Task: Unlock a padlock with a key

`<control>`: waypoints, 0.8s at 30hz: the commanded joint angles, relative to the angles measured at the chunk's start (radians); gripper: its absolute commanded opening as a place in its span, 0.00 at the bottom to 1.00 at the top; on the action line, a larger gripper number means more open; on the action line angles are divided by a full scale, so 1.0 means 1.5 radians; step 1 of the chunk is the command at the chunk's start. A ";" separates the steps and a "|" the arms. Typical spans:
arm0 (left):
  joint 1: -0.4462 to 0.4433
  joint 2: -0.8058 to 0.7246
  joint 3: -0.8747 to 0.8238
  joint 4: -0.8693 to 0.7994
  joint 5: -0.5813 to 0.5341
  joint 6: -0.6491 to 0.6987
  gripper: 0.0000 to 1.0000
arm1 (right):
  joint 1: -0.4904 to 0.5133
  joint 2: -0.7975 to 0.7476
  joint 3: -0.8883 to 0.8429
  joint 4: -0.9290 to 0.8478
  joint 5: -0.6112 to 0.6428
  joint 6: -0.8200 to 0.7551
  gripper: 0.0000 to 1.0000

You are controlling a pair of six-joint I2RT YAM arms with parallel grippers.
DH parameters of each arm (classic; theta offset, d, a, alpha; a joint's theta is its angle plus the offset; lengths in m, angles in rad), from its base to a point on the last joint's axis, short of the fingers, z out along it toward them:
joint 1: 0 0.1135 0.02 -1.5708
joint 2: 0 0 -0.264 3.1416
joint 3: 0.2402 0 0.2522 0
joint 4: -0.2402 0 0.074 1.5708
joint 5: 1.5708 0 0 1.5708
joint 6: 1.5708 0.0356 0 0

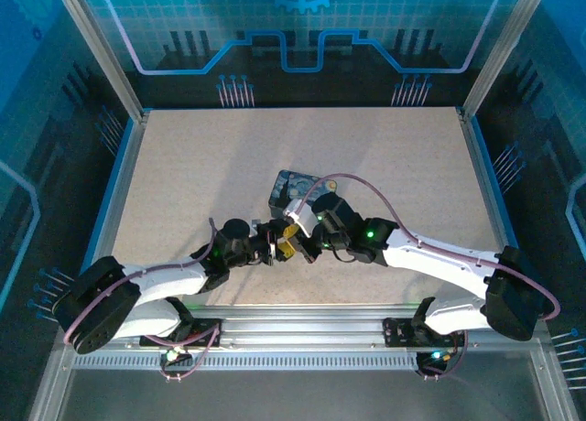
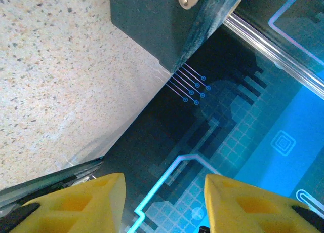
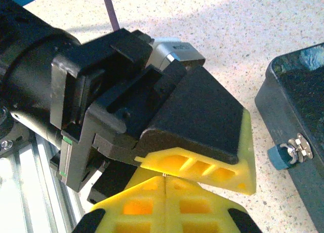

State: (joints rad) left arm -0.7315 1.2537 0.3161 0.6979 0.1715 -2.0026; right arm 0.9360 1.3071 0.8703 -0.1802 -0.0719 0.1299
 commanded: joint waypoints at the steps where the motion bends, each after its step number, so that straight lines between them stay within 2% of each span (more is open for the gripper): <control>1: -0.007 0.013 -0.016 0.023 -0.009 -0.035 0.41 | 0.008 -0.014 -0.013 0.019 -0.011 0.010 0.00; 11: -0.006 0.023 -0.017 0.025 -0.008 -0.037 0.25 | 0.009 -0.034 -0.031 0.020 0.008 0.015 0.00; 24: -0.008 0.042 -0.020 0.039 -0.005 -0.041 0.11 | 0.004 -0.060 -0.044 0.023 0.018 0.022 0.01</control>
State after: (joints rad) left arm -0.7361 1.3029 0.3046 0.7277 0.1688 -2.0029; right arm 0.9367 1.2423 0.8257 -0.1677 -0.0578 0.1440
